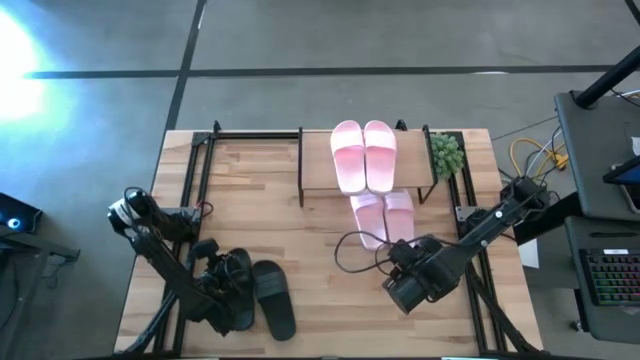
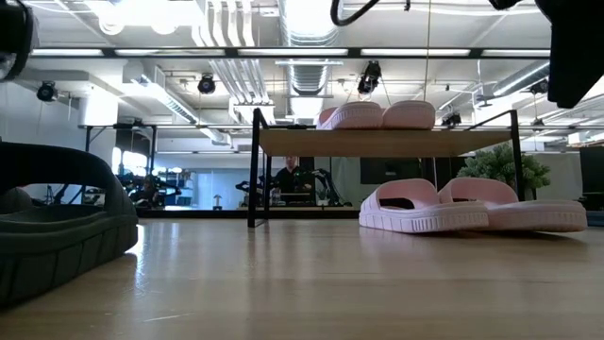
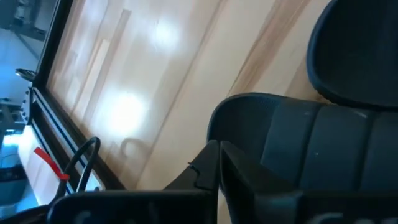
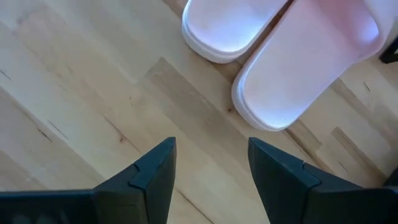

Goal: Pick and place slides into the shelf
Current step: Put the black slipper under the shelf

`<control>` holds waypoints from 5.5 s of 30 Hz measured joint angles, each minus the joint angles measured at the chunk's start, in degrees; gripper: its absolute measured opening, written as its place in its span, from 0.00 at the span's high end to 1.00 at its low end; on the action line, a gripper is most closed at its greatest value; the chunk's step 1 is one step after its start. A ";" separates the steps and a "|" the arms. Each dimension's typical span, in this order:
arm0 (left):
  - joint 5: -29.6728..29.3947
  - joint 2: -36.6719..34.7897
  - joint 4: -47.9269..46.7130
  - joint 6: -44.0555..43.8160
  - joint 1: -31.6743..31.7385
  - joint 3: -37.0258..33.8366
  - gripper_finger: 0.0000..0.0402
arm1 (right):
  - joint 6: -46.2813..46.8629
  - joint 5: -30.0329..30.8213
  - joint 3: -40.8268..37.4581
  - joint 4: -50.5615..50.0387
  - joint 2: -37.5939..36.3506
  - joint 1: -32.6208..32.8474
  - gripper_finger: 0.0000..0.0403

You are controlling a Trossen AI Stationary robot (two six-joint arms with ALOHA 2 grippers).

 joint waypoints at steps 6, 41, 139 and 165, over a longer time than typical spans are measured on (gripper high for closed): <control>-2.90 -8.90 -1.27 -0.26 -0.01 -0.01 1.00 | 2.58 4.57 0.00 -0.23 -3.15 -0.01 0.52; 8.65 -5.02 11.55 14.48 -0.16 4.42 0.62 | 1.96 6.04 -5.35 -2.92 -7.19 -0.26 0.52; -15.40 19.35 26.60 71.33 39.26 32.31 1.00 | 9.43 18.18 -9.48 -7.48 -25.92 -0.52 0.52; -5.14 14.98 26.30 72.93 38.96 31.87 0.64 | 9.59 16.17 -12.31 -7.00 -26.03 -0.50 0.52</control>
